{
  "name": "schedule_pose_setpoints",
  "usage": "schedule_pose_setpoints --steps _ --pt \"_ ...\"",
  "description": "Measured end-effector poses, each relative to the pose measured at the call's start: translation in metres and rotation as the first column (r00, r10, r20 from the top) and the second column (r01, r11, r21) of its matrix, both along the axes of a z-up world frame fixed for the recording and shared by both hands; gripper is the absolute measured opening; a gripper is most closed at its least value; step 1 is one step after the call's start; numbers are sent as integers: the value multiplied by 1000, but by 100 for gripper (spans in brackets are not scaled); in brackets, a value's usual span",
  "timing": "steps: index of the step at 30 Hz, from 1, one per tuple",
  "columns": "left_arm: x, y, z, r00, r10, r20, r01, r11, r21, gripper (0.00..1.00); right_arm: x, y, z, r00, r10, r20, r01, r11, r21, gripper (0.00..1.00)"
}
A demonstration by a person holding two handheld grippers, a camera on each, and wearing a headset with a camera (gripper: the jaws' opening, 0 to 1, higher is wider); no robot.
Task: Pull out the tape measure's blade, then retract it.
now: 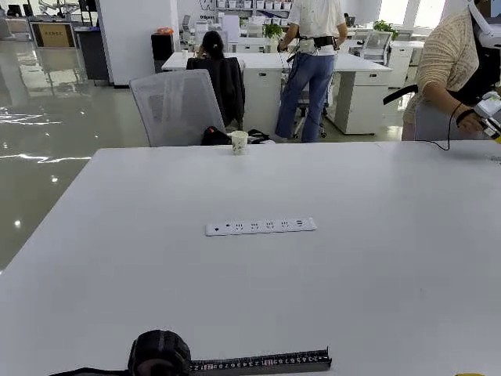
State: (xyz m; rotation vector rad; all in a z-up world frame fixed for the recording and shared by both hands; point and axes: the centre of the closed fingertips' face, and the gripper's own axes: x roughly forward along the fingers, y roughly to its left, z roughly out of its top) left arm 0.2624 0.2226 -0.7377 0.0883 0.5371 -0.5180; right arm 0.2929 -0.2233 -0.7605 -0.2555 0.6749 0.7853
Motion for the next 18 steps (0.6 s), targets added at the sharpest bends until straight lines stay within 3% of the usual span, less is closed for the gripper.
schedule_pose_setpoints --steps 3,9,12,15,18 --pt "2 -3 1 1000 5 -8 -5 1000 -10 99 -1 0 1 1000 10 -4 -10 1000 -7 99" --pt "8 -12 1 1000 -13 -18 14 1000 16 99 8 4 5 1000 24 -6 -24 1000 -8 99" --pt "7 -22 -5 998 -2 -61 4 1000 20 99 16 14 11 995 89 42 -89 996 -4 99" --pt "10 -30 -7 997 -24 -70 25 1000 14 99 14 17 4 989 144 -7 -145 988 -56 99" --pt "14 -36 -9 998 -36 -60 40 998 56 99 17 21 4 984 178 -18 -179 981 -81 99"
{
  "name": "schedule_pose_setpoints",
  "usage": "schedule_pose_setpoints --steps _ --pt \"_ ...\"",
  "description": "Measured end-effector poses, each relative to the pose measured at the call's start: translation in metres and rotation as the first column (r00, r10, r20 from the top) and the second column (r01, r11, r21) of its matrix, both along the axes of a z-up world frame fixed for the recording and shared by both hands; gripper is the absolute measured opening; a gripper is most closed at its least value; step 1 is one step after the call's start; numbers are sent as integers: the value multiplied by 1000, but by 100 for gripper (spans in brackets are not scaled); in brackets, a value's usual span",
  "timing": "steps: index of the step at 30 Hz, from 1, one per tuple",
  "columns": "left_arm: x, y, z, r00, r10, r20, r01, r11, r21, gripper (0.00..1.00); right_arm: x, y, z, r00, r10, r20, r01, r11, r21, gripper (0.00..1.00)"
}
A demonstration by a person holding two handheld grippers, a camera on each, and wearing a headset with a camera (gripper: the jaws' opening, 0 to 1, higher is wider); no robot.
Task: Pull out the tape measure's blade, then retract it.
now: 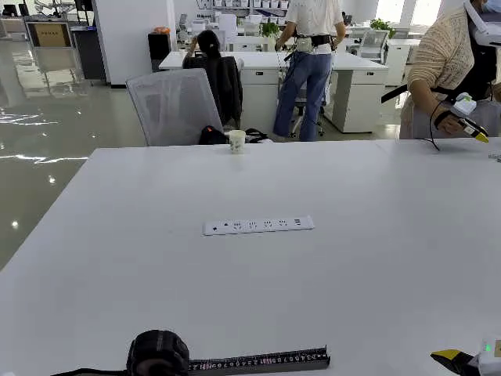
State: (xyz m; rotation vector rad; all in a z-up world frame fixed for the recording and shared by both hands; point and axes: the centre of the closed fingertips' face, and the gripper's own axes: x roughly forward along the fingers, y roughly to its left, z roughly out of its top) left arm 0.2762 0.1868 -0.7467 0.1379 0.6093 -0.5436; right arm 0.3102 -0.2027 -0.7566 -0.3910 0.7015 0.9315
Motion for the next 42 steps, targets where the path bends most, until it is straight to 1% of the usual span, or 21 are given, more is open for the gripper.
schedule_pose_setpoints --steps 2,5,8,9,10,11,13,15,17,19,22,25,28,30,32,33,35,36,37,40,42 --pt "1 -5 -3 1000 -6 -21 6 1000 13 99 3 5 3 1000 23 0 -23 1000 4 99" --pt "2 -15 -2 999 -37 -25 37 999 16 99 11 10 9 998 59 15 -59 998 4 99" --pt "6 -23 -3 998 -48 -30 49 999 24 99 17 16 12 995 97 12 -97 995 -22 99" --pt "6 -26 -5 997 -57 -42 59 998 28 99 18 18 12 991 132 12 -131 991 -39 99" --pt "6 -29 -6 997 -63 -47 65 997 35 99 19 20 12 988 151 11 -151 987 -48 99" --pt "8 -31 -7 997 -67 -42 69 997 43 99 19 22 11 984 176 6 -175 983 -62 99" --pt "10 -35 -7 996 -78 -33 80 995 59 99 22 26 10 981 195 0 -194 978 -77 99" --pt "13 -40 -5 996 -87 -19 87 995 53 99 25 30 8 977 215 -6 -215 973 -86 99" --pt "15 -44 -5 996 -89 -20 90 995 49 99 28 34 7 972 236 -15 -237 967 -98 99" --pt "18 -47 -3 996 -85 -14 85 995 45 99 31 36 5 965 260 -20 -260 958 -121 99" --pt "23 -51 1 997 -71 -10 72 997 17 99 36 41 3 958 285 -31 -286 949 -132 99" --pt "28 -51 2 999 -54 -8 54 998 18 99 41 43 1 954 298 -42 -301 943 -140 99" --pt "34 -51 4 999 -34 -1 34 999 1 99 46 46 -1 950 308 -52 -312 939 -142 99" --pt "39 -50 6 1000 -16 12 16 1000 3 99 49 50 -3 946 318 -61 -324 935 -147 99" --pt "43 -49 6 1000 7 15 -7 1000 5 99 50 54 -4 939 336 -72 -343 927 -154 99" --pt "46 -48 6 1000 23 17 -23 1000 -2 99 52 56 -5 935 348 -72 -355 921 -159 99" --pt "51 -49 9 999 48 23 -48 999 -21 99 55 60 -5 930 361 -70 -368 916 -160 99" --pt "53 -53 12 998 57 31 -56 997 -56 99 57 63 -5 928 366 -70 -373 913 -164 99" --pt "53 -55 11 998 55 21 -53 997 -62 99 59 66 -5 925 373 -66 -379 910 -168 99" --pt "59 -57 10 997 62 36 -60 997 -55 99 64 73 -6 917 394 -62 -398 900 -177 99" --pt "61 -58 8 997 71 29 -70 996 -48 99 65 78 -7 910 410 -67 -415 891 -184 99"
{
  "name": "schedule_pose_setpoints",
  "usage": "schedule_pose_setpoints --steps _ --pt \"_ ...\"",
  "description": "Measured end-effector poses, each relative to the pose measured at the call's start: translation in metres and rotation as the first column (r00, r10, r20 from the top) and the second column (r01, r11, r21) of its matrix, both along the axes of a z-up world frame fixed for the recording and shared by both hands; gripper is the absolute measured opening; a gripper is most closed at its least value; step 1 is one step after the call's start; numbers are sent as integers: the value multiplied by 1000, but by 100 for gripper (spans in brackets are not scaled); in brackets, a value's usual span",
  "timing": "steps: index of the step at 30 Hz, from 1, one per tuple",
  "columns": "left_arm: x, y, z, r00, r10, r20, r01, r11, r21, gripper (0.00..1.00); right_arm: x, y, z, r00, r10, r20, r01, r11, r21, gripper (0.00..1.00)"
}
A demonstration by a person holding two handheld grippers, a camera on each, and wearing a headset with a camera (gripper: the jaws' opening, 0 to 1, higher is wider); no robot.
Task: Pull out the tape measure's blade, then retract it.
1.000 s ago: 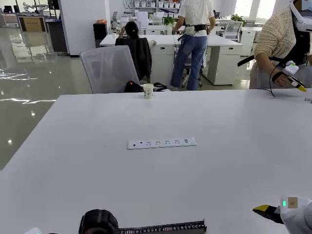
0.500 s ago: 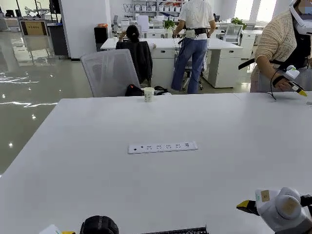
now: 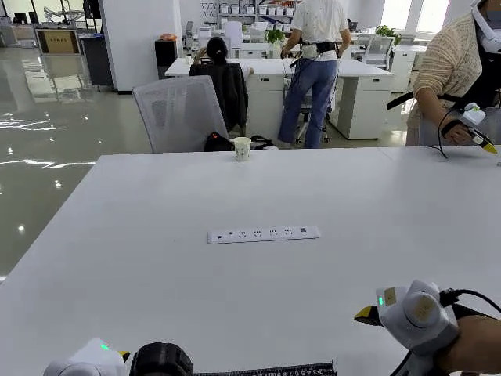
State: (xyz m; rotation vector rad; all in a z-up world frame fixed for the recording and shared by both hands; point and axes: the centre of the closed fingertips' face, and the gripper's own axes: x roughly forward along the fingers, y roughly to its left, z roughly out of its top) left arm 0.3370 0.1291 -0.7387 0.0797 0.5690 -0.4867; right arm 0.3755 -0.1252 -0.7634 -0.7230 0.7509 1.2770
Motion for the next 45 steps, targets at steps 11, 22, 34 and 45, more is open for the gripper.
schedule_pose_setpoints --steps 11,22,34,45 --pt "15 9 -2 995 102 21 -102 995 9 99 7 11 -11 997 77 -15 -78 996 -54 97" --pt "25 9 -8 985 170 38 -171 985 5 99 15 14 -25 993 110 -37 -113 990 -88 90" --pt "38 22 -9 946 307 107 -311 950 22 99 14 18 -33 986 157 -64 -163 982 -98 71" --pt "46 25 -15 926 353 136 -354 935 -16 99 14 19 -40 978 197 -65 -204 972 -117 52"
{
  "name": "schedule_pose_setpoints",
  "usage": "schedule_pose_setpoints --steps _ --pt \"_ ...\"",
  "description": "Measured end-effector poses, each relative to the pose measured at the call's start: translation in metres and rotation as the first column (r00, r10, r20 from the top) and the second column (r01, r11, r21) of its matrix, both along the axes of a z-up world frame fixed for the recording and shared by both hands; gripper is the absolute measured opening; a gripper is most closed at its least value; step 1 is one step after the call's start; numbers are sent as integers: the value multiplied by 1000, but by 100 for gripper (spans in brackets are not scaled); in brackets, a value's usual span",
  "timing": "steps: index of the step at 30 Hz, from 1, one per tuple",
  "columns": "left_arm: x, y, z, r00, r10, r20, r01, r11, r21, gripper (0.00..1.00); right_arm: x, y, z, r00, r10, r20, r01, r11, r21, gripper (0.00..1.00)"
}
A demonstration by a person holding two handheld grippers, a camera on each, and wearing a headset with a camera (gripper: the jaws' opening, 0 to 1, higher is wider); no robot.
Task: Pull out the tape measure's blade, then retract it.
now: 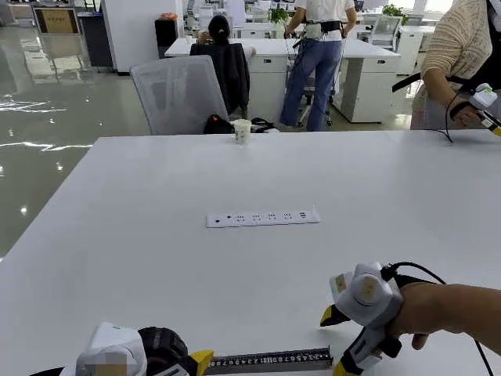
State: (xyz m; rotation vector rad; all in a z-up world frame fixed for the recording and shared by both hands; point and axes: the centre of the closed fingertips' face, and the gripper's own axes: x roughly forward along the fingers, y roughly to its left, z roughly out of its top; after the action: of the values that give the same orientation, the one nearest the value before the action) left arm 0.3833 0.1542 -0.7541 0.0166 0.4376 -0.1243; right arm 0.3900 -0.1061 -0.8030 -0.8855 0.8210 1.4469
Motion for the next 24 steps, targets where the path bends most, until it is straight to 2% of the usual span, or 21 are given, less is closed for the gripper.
schedule_pose_setpoints --steps 4,10,14,21,24 --pt "1 -1 -5 1000 2 -7 -2 1000 -3 99 -3 0 0 1000 15 -13 -15 1000 -10 41" --pt "4 2 -3 1000 15 2 -15 1000 -10 99 -6 -4 -4 999 18 -27 -19 999 -35 30" --pt "5 2 -2 1000 17 12 -17 1000 -7 99 -8 -5 -5 999 23 -32 -25 999 -43 27" --pt "3 3 -3 1000 21 9 -21 1000 -11 99 -11 1 -4 999 24 -37 -25 999 -47 19" --pt "4 6 -3 1000 28 8 -27 999 -18 99 -7 1 -6 999 25 -22 -27 998 -59 15"
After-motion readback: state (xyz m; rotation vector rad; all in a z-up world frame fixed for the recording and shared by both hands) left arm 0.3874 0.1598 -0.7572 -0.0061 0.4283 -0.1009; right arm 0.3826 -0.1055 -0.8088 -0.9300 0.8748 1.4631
